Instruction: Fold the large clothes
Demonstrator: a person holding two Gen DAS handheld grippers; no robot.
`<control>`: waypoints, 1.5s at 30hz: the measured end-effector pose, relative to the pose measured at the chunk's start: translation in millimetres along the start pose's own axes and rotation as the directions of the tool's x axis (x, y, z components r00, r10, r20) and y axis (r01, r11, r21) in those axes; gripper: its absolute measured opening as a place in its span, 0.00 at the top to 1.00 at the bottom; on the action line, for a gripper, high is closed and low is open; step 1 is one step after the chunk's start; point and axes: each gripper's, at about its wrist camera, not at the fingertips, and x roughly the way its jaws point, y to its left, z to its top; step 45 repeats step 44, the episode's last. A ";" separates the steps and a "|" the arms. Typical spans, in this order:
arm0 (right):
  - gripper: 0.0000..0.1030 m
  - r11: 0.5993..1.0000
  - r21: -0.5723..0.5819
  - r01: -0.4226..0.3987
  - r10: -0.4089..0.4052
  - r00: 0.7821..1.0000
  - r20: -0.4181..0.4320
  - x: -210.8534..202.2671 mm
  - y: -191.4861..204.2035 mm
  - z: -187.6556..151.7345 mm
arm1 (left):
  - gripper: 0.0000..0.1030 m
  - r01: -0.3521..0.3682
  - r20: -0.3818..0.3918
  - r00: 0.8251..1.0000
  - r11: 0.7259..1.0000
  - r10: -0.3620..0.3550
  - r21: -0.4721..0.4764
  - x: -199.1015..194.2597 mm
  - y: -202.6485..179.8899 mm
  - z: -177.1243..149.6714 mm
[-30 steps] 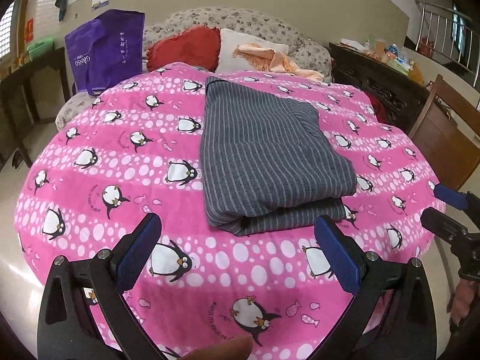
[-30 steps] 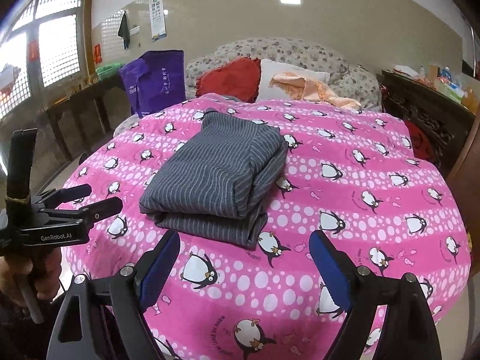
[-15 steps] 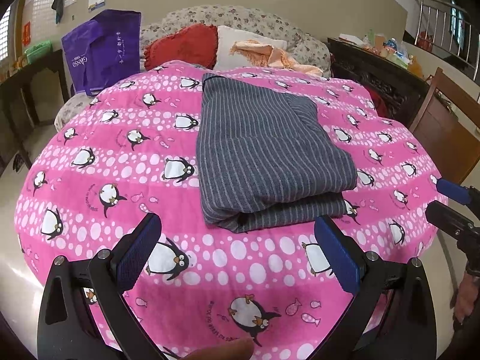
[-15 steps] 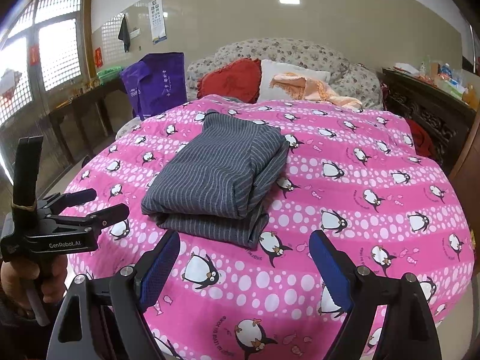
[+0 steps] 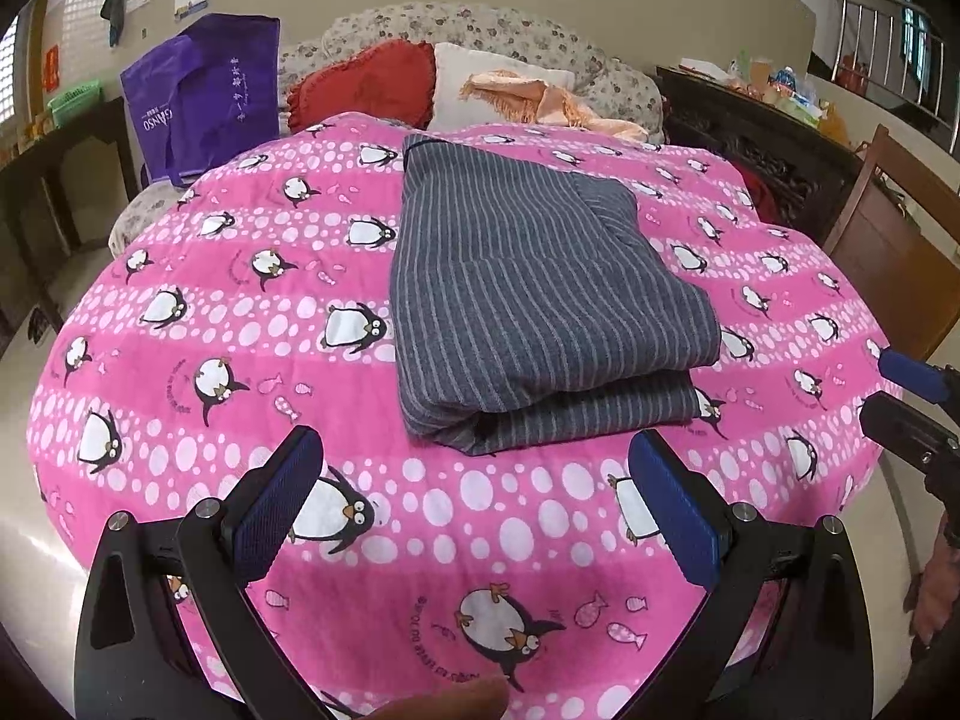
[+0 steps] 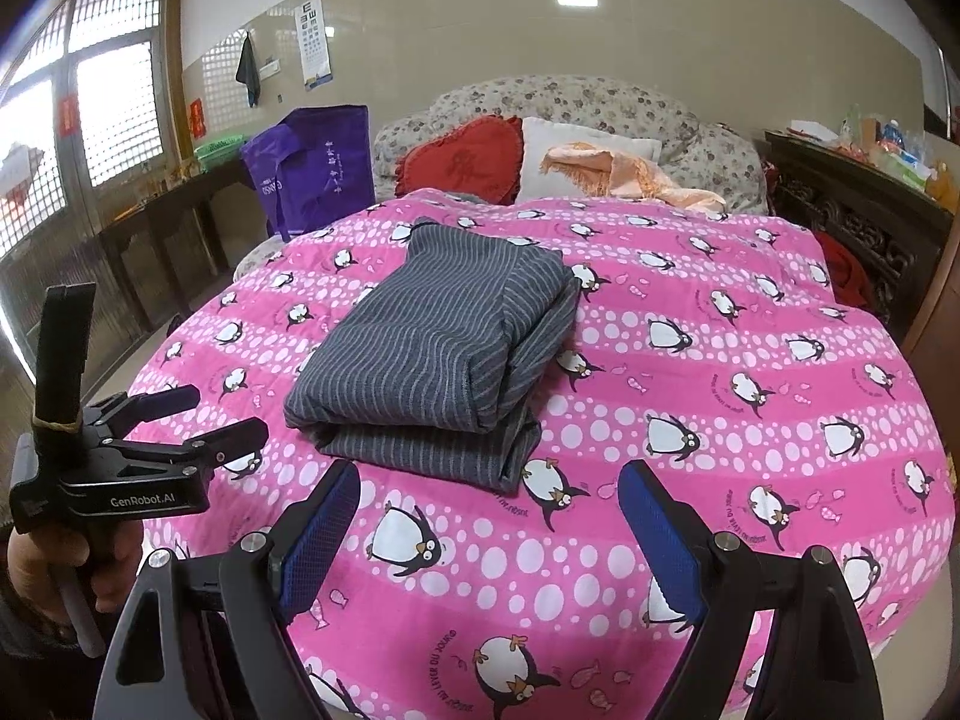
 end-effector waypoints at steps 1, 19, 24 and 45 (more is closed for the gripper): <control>0.16 1.000 0.002 -0.001 0.001 1.000 -0.001 0.0 0.4 0.1 | 0.01 0.000 -0.002 1.000 1.000 0.000 0.000 0.4 -0.3 -0.3; 0.16 1.000 0.005 -0.004 0.004 1.000 -0.001 1.4 0.6 -0.8 | 0.01 0.000 -0.011 1.000 1.000 0.000 0.001 3.0 -3.0 -3.4; 0.16 1.000 0.010 -0.009 0.009 1.000 0.000 2.3 2.4 -0.9 | 0.01 0.001 -0.012 1.000 1.000 -0.001 0.001 3.7 -2.7 -3.9; 0.16 1.000 0.010 -0.011 0.011 1.000 -0.001 3.8 3.9 -0.8 | 0.01 0.023 0.004 1.000 1.000 -0.023 0.003 3.5 -3.4 -5.5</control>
